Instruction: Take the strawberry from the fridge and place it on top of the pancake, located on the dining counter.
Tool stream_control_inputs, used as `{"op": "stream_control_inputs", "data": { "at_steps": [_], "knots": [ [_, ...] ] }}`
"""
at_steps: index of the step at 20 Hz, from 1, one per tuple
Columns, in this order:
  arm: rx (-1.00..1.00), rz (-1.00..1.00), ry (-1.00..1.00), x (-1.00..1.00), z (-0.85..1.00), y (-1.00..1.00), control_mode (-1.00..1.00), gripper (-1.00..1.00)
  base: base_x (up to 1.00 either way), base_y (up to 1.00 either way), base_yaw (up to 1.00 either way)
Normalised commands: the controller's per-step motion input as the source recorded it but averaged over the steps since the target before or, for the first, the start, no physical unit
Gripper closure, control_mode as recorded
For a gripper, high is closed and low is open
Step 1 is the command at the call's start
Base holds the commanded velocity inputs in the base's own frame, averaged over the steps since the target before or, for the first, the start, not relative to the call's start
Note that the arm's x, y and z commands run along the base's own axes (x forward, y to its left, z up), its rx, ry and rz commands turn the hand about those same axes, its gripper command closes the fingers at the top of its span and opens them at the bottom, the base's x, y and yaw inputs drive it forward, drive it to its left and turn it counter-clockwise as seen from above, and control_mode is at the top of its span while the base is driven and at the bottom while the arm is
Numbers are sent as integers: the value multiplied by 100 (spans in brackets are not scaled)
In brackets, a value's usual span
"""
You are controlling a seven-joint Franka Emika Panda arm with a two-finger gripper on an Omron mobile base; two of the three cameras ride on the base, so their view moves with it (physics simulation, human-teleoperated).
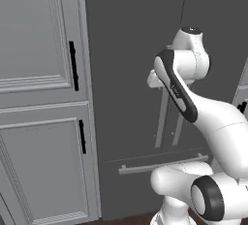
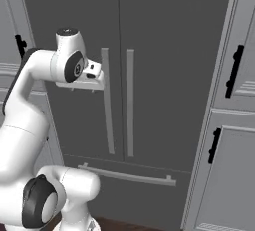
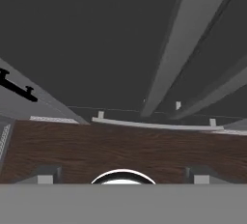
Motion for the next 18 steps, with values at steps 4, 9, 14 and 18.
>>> {"op": "stream_control_inputs", "data": {
  "at_steps": [4,9,14,18],
  "knots": [
    [0,0,0,0,0,0,100,-100,-40,-5,0],
    [0,0,0,0,0,0,100,-100,-8,-45,0],
    [0,0,0,0,0,0,100,-100,-18,-30,-11],
    [0,0,0,0,0,0,100,-100,-8,-21,-14]
  ]
}}
